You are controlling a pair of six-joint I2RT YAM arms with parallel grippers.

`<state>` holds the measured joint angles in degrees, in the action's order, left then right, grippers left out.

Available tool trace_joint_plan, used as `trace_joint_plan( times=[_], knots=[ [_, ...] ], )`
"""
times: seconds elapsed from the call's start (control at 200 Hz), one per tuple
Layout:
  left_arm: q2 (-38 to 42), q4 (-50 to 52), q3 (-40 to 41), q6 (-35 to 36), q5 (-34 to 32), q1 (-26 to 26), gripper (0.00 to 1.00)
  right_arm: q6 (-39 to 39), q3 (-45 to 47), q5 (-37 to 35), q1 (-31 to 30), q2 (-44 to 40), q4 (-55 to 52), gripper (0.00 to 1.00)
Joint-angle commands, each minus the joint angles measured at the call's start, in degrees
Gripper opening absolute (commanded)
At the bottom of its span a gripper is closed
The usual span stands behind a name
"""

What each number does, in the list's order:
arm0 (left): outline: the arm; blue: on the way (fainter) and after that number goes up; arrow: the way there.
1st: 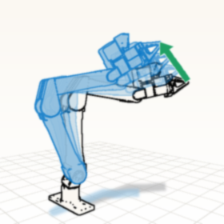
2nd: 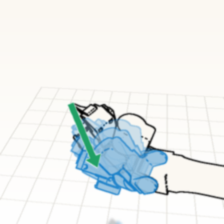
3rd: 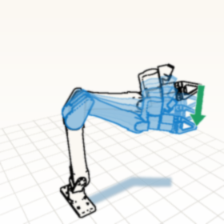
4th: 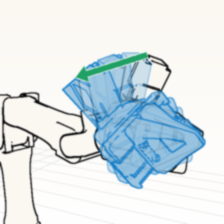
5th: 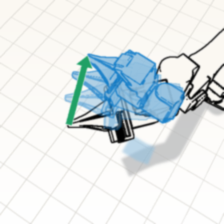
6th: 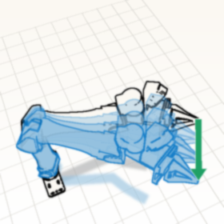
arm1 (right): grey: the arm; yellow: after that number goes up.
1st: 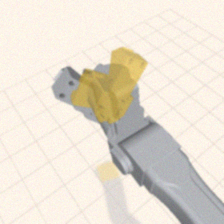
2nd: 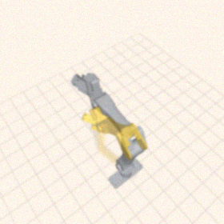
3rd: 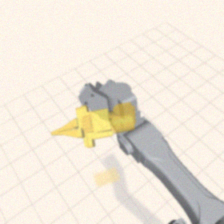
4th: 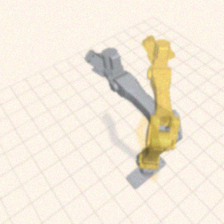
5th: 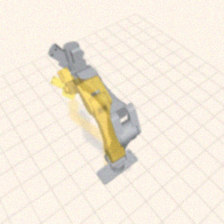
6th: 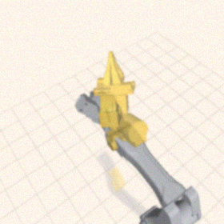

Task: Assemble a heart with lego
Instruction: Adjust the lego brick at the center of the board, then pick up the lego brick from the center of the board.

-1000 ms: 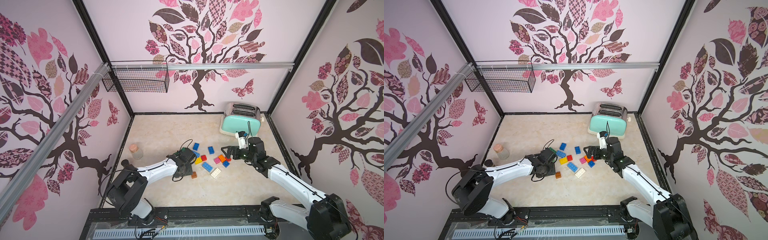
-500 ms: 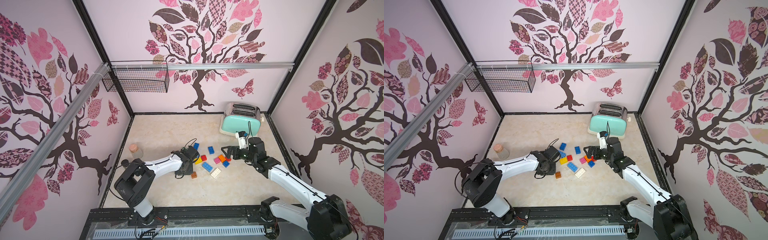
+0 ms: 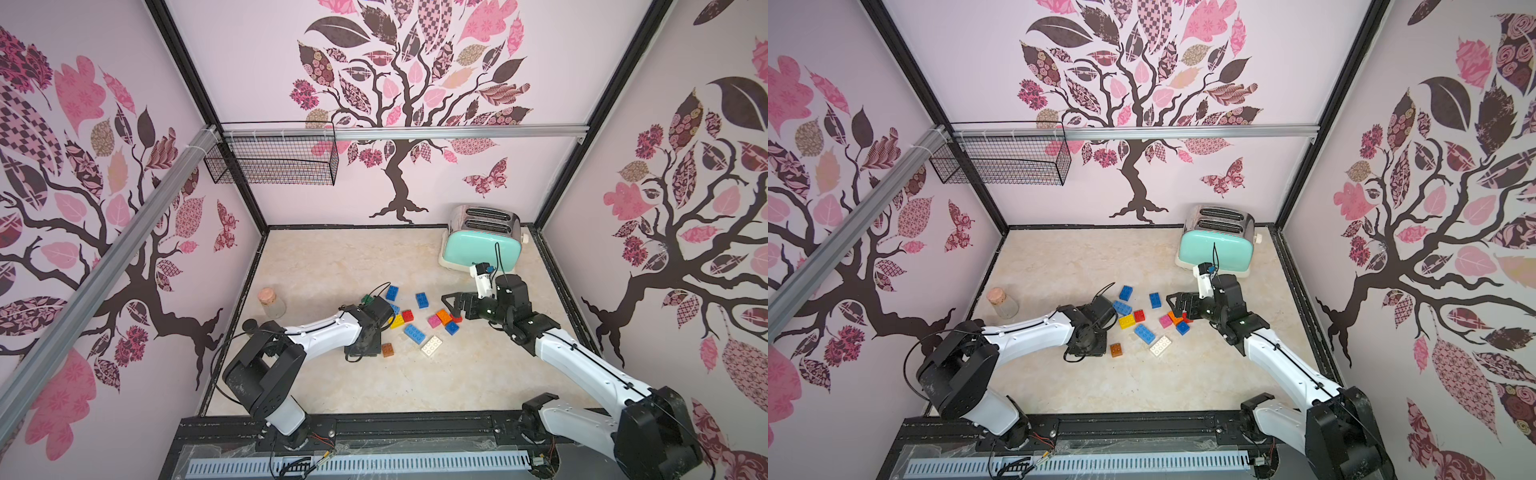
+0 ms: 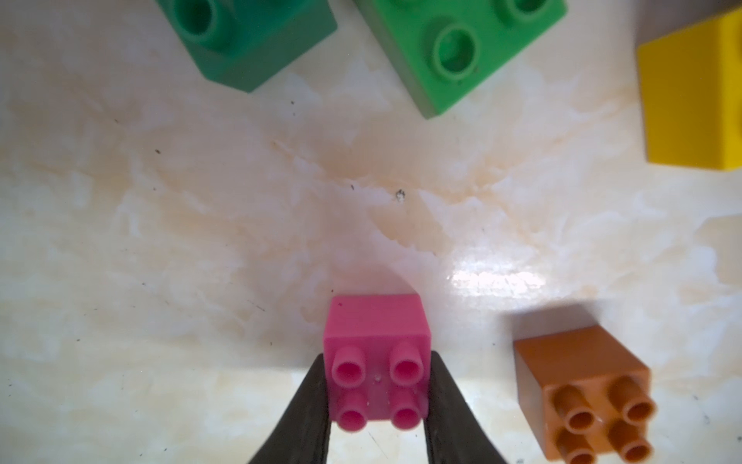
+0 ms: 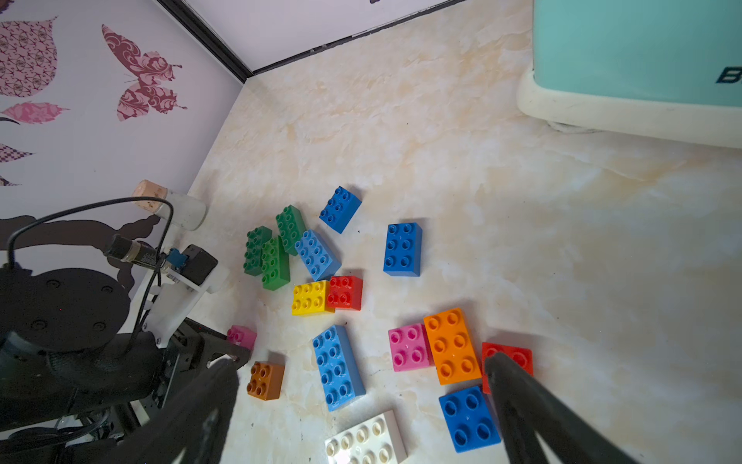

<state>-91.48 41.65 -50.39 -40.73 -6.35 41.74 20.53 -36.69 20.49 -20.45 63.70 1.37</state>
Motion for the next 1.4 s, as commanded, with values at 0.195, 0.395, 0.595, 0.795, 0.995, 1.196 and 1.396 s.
trace_joint_plan(
  times=[0.195,0.395,0.595,0.795,0.995,1.196,1.396],
  knots=[
    [3.55,1.85,-1.08,0.93,0.09,0.02,0.58,-2.50,-2.46,-0.66,-1.93,0.86,-2.12,1.00],
    [12.13,3.22,0.33,2.65,1.55,-4.74,0.62,-7.01,-7.16,-9.04,-10.23,4.22,-6.57,1.00],
    [20.26,-1.22,5.27,4.29,8.24,-16.13,0.63,-9.56,-15.66,-14.18,-19.35,13.72,-10.19,0.99],
    [27.94,-5.70,8.94,3.73,15.56,-27.35,0.62,-12.13,-26.36,-19.38,-26.49,26.03,-14.83,0.96],
    [30.89,-6.58,12.03,3.89,19.78,-33.20,0.62,-11.99,-34.16,-16.73,-28.16,34.51,-15.82,0.87],
    [31.83,-7.19,13.49,3.14,20.27,-33.81,0.61,-10.72,-37.87,-16.74,-29.98,40.74,-15.47,0.82],
    [31.39,-7.84,13.82,2.66,20.59,-33.74,0.61,-10.18,-41.27,-17.67,-30.87,45.91,-15.36,0.74]
  ],
)
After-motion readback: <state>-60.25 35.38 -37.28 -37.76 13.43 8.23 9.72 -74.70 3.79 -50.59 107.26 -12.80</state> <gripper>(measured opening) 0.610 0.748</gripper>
